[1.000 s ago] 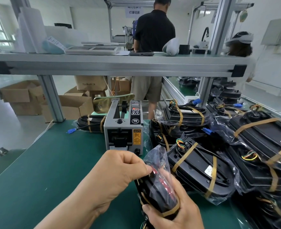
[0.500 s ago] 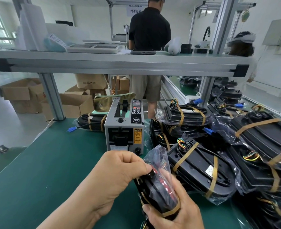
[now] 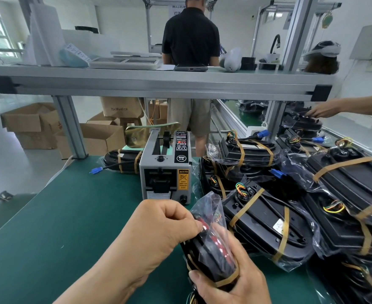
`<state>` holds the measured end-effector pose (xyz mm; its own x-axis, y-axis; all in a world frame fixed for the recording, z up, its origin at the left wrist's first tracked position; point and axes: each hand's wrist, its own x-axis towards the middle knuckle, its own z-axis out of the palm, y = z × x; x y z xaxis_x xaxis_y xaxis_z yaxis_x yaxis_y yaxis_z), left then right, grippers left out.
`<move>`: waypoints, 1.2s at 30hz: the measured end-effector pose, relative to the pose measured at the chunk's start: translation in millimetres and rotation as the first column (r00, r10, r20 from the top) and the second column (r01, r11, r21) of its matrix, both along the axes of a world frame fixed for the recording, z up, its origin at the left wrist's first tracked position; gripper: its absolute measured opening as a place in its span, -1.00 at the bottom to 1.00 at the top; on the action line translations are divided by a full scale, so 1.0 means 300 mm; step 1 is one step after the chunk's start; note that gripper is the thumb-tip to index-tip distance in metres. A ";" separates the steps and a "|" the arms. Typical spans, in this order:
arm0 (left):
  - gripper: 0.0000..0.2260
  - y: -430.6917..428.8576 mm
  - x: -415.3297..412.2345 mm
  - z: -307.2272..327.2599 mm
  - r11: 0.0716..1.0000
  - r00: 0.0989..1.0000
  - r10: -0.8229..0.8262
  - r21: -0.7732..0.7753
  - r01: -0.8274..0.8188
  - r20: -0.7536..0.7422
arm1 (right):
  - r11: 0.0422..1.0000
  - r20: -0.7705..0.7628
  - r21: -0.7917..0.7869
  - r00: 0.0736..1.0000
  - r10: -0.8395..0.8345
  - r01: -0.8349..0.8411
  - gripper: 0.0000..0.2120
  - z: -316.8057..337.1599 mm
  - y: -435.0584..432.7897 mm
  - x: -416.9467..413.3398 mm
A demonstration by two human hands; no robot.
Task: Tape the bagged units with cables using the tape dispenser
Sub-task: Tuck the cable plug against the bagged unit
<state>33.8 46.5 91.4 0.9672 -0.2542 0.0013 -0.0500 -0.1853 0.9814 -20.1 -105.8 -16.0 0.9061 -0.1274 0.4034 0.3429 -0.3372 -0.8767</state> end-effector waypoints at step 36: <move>-0.56 0.083 0.001 -0.153 0.967 0.915 0.231 0.025 -0.253 0.331 | 0.961 -0.058 0.265 0.994 0.095 -0.077 -0.30 0.084 -0.044 -0.014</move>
<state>34.2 71.4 45.4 0.9488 -0.0230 0.3149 -0.3074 -0.2954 0.9046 -24.2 -119.1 9.2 0.9429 -0.1405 0.3020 0.2957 -0.0640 -0.9531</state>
